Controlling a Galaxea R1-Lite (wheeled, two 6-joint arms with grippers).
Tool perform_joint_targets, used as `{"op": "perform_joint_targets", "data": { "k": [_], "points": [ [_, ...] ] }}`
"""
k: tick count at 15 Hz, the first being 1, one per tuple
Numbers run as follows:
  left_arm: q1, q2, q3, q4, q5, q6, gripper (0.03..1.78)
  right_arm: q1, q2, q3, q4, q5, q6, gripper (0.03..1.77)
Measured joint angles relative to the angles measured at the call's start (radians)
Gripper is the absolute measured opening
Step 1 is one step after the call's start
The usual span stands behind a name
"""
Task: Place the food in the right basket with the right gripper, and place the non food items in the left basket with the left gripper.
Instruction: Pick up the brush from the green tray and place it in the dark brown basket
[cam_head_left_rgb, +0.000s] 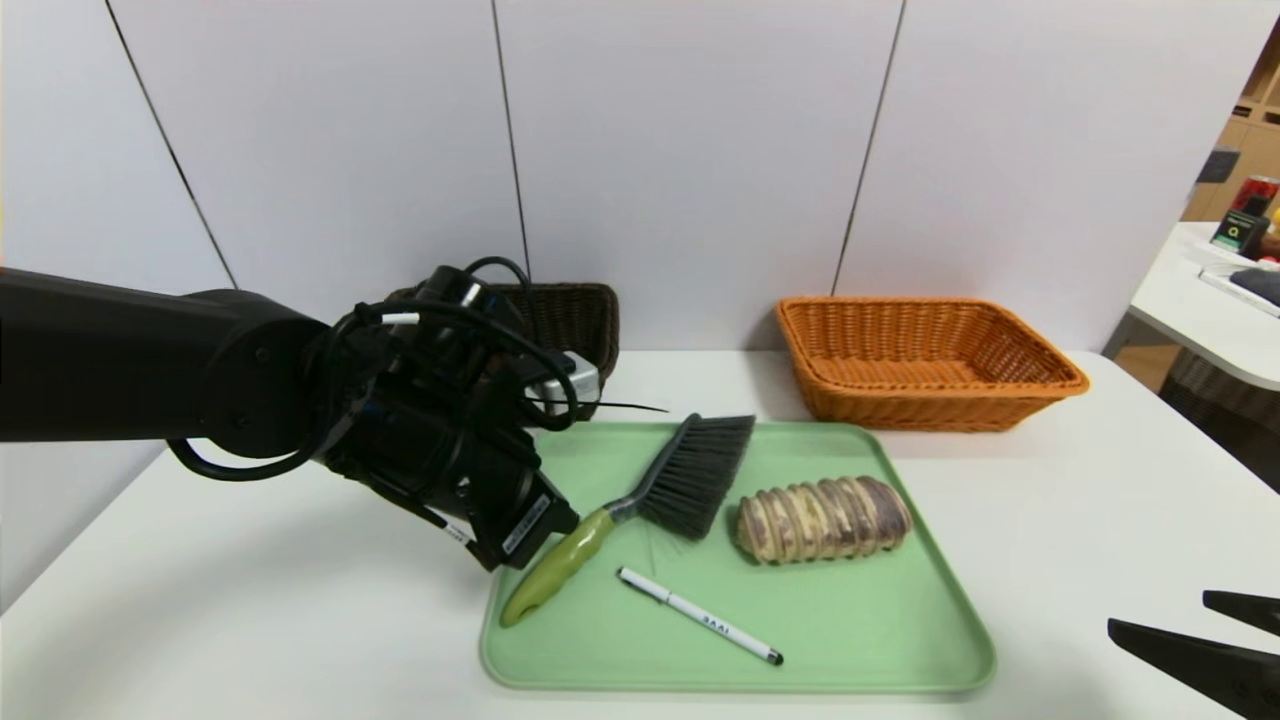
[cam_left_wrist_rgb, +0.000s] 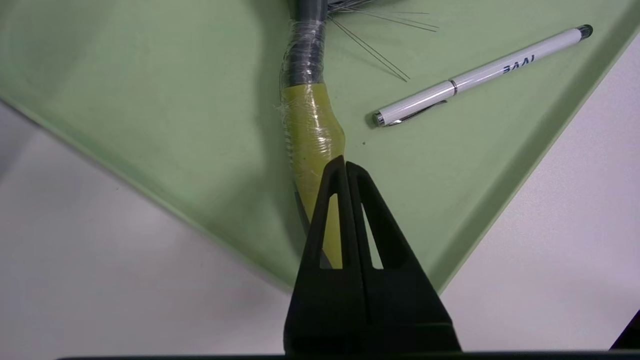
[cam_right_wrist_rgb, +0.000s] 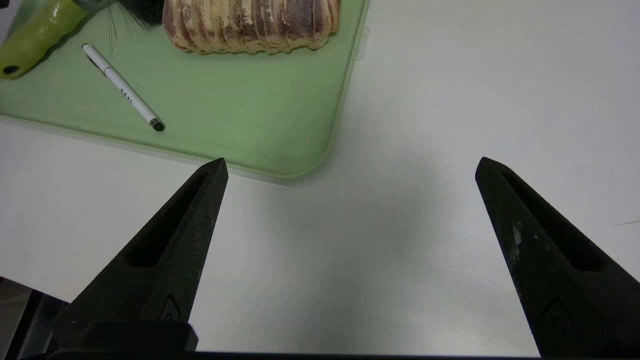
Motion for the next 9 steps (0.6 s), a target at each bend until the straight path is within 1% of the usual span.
{"op": "perform_joint_targets", "data": {
  "k": [1,2,5,7,9],
  "points": [
    [0.000,0.001,0.002,0.000,-0.001,0.000,0.17,0.000,-0.001,0.001,0.000,0.000,0.000,1.71],
    [0.000,0.003,0.002,0.001,-0.001,0.000,0.38,0.000,-0.003,0.001,0.001,0.000,0.000,1.71],
    [-0.002,0.006,0.001,0.001,-0.001,-0.002,0.80,0.000,-0.006,0.001,0.001,0.000,0.000,1.71],
    [-0.003,0.014,-0.001,0.000,-0.001,-0.017,1.00,0.000,-0.010,0.003,0.002,0.001,0.000,1.71],
    [-0.008,0.024,-0.017,0.010,0.000,-0.052,1.16,0.000,-0.014,0.007,0.003,0.001,0.000,1.71]
  ]
}}
